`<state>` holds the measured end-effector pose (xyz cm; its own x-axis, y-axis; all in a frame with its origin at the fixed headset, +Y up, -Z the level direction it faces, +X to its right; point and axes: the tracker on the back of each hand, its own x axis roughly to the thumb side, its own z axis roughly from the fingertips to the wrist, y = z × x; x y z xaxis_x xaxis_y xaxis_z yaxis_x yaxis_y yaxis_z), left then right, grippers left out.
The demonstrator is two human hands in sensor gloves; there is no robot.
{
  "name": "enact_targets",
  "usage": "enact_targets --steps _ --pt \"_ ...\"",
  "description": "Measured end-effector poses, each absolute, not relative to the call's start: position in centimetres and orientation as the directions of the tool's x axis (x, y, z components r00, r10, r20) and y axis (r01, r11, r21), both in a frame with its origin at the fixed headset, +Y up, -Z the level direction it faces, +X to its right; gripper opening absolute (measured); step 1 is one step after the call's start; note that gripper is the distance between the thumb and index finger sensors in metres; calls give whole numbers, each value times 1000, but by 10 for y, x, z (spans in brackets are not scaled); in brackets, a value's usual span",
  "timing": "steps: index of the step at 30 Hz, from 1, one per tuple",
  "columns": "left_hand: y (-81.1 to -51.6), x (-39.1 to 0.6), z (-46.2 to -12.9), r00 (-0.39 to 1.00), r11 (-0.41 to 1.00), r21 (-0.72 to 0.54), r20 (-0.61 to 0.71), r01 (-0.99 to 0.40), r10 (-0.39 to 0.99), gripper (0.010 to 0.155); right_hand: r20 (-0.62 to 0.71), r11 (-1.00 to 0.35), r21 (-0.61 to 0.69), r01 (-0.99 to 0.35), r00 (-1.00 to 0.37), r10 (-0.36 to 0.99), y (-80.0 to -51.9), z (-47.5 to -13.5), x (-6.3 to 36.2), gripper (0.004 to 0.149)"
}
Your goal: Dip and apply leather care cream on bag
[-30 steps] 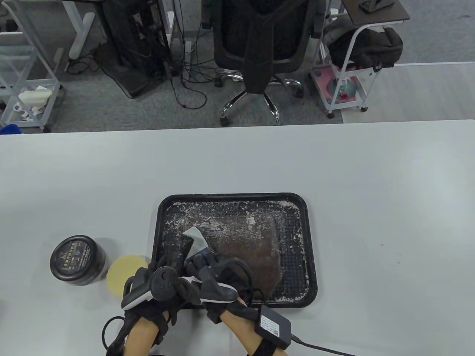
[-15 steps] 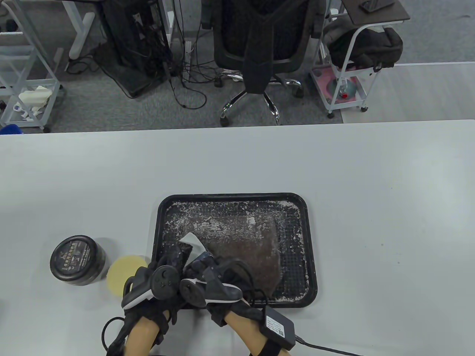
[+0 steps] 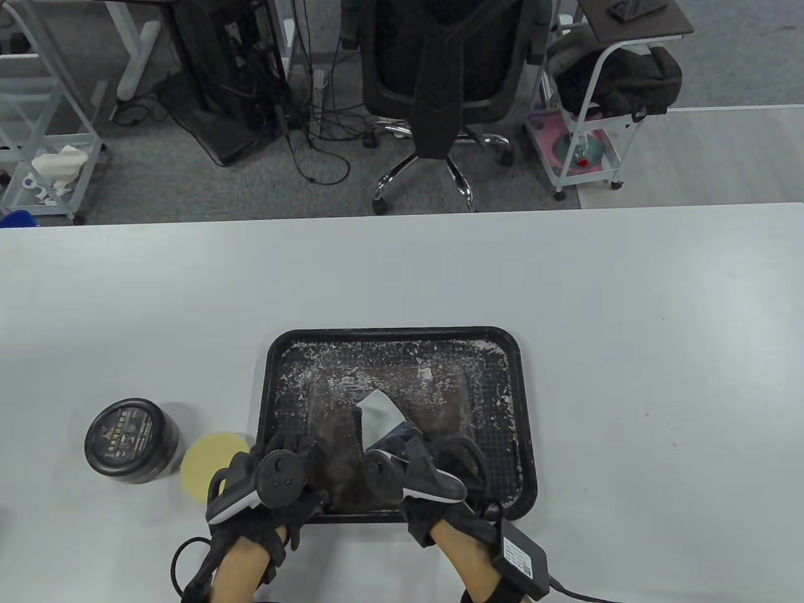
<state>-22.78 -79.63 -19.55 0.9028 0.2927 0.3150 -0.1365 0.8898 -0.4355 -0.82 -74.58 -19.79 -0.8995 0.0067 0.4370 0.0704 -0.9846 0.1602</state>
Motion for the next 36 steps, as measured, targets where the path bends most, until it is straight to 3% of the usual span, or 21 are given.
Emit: enact_targets --steps 21,25,36 --pt "-797 -228 -195 904 893 -430 314 -136 289 83 256 -981 150 124 -963 -83 -738 -186 57 44" --pt "-797 -227 -195 902 892 -429 316 -140 293 83 213 -969 142 202 -962 -170 -736 -186 58 44" --pt "-796 -227 -196 900 891 -433 320 -138 295 79 289 -985 85 149 -950 -118 -737 -182 46 44"
